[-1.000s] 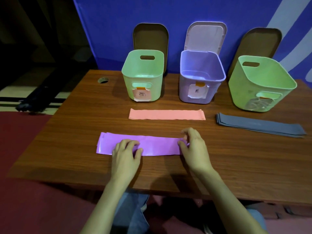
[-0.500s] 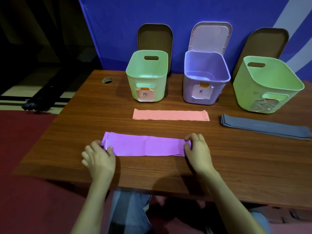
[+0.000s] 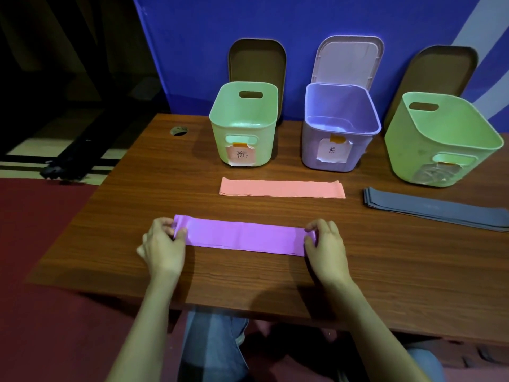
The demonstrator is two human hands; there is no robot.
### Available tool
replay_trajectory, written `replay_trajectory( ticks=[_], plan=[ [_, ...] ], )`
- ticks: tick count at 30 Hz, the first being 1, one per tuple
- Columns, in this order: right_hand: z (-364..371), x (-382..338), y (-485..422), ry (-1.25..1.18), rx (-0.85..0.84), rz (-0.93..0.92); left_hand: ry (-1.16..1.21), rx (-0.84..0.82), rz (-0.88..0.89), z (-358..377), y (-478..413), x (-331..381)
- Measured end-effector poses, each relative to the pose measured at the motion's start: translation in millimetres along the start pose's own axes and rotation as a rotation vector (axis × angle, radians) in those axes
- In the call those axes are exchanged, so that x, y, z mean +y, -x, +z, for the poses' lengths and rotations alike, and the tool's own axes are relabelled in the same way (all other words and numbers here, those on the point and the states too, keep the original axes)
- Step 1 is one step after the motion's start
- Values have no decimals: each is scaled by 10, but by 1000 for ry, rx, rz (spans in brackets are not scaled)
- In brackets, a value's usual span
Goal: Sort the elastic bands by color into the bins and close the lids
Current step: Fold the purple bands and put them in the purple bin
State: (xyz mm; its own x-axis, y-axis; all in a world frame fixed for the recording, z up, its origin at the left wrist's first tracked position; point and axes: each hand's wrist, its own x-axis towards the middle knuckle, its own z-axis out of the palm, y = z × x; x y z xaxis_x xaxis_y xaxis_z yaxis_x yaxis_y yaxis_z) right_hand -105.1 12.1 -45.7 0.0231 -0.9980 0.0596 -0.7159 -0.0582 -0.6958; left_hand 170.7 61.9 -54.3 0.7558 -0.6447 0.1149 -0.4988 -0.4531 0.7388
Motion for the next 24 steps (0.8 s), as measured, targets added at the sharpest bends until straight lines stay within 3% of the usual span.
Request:
replay_trajectory(
  ticks=[4,7,10,13,15,17,21,24],
  plan=[
    [25,27,-14,82,44,23,-74,-57,-146,22,-43,-29],
    [12,41,-29,177,11,147,-165,-127,-199,7,-80,26],
    [5,59,-44,138,-52,180,-107,-155,-241,17,-119,64],
    [-11,28,-30,154,4,132,39,-141,-172,30,-115,73],
    [7,-15,6,343,90,19,101,-122,-132,12,-56,119],
    [74,-105,36,365,126,-183,119,-73,-101,1,-26,140],
    [330,-381,120,192,-254,-543,164,-68,-84,3,-37,159],
    [512,-475,141,333,-342,-628,261,-52,-125,-46,-24,236]
  ],
)
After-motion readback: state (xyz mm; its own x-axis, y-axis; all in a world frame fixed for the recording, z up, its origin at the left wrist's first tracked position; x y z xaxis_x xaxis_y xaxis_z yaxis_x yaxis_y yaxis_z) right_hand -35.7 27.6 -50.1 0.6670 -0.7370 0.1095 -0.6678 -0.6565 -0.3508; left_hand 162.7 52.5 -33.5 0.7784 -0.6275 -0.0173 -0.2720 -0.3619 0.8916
